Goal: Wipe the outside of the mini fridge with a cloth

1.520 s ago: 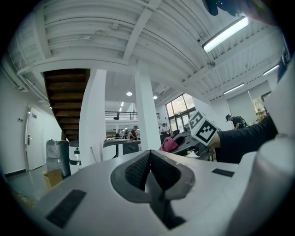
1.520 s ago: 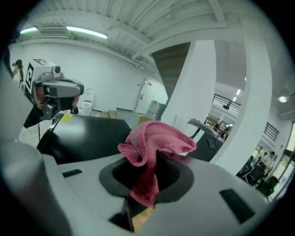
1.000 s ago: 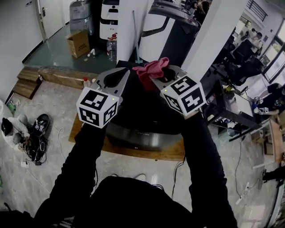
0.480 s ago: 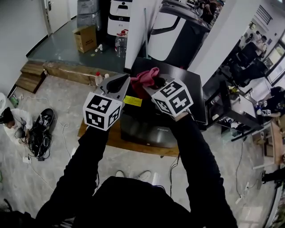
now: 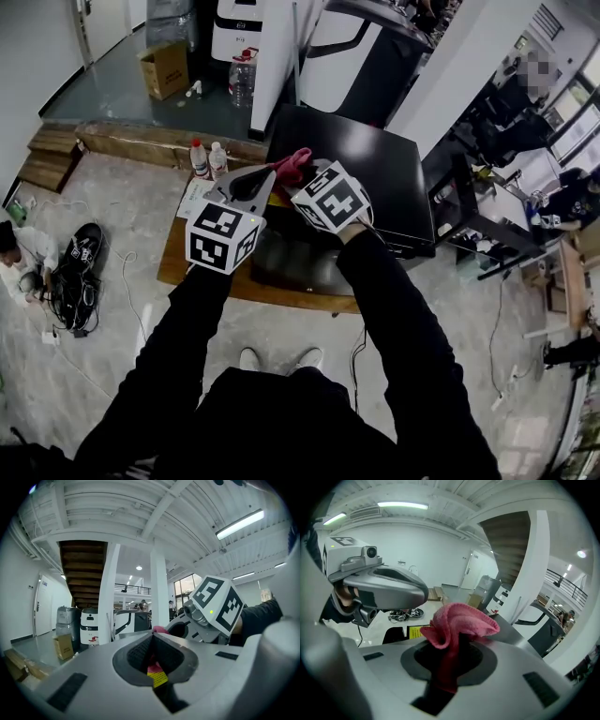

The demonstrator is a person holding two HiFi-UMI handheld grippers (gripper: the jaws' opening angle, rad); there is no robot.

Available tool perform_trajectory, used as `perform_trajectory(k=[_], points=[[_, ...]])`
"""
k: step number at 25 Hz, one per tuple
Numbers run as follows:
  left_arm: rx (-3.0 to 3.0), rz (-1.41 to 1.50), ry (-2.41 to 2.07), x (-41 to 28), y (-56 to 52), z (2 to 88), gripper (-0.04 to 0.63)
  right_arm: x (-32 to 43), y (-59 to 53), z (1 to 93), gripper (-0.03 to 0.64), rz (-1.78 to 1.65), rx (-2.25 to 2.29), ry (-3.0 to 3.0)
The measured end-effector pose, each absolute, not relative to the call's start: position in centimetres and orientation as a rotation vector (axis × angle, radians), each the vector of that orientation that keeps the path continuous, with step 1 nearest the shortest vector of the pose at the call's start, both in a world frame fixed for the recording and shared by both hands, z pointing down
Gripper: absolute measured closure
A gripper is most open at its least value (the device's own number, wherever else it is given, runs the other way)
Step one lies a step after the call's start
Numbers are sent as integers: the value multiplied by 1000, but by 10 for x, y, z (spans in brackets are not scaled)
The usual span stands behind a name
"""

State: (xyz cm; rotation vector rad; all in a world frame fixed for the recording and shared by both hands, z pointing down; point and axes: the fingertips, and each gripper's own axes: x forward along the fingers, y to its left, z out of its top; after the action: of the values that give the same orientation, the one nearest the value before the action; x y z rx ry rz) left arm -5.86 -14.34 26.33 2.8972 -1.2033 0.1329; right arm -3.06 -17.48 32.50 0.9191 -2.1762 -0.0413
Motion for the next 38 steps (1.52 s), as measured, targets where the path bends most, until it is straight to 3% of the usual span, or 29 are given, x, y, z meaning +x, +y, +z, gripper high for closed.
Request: perform_trajectory(k=[11, 38], points=[[2871, 157, -1264, -6, -135, 261, 588, 22, -170, 327, 535, -63, 880, -2184], [2935, 206, -1219, 272, -69, 251, 588, 343, -102, 328, 535, 23, 984, -2181]])
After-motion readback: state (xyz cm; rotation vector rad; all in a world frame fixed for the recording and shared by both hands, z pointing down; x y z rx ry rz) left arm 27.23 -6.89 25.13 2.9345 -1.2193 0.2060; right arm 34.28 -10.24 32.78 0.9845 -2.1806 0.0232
